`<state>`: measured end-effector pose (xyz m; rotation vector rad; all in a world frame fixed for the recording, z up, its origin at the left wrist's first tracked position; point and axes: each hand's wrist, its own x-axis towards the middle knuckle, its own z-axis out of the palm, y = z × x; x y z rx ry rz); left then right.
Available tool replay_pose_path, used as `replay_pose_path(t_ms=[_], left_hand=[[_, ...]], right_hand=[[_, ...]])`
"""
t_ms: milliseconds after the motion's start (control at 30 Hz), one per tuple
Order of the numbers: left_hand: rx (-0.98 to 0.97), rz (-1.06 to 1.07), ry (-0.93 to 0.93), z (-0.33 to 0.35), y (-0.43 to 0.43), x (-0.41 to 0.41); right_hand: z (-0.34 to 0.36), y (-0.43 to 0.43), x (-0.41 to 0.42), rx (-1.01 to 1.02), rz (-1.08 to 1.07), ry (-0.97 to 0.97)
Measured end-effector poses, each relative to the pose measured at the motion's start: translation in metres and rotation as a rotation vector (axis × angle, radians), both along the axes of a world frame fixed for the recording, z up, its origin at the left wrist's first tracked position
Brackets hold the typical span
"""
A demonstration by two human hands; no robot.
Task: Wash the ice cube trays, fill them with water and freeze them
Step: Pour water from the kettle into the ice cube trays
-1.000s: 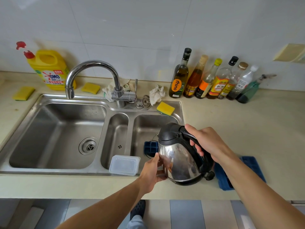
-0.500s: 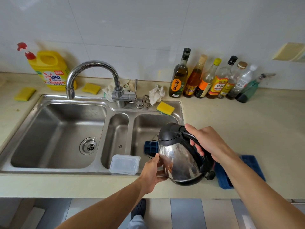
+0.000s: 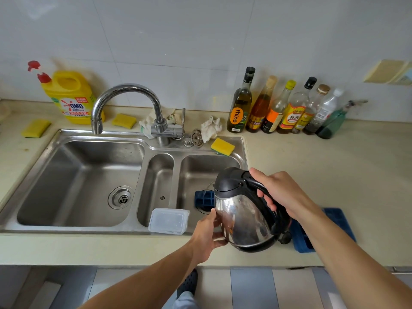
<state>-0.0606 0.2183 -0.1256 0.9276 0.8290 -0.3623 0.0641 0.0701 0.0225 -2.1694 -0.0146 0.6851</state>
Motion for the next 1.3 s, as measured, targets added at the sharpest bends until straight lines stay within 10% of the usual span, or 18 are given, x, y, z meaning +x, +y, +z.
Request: replay_pose_path(t_ms=[1300], left_hand=[[-0.005,-0.098,-0.060,0.011,-0.015,0.012]], right_hand=[[0.018,-0.023,-0.003,-0.002,-0.087,0.006]])
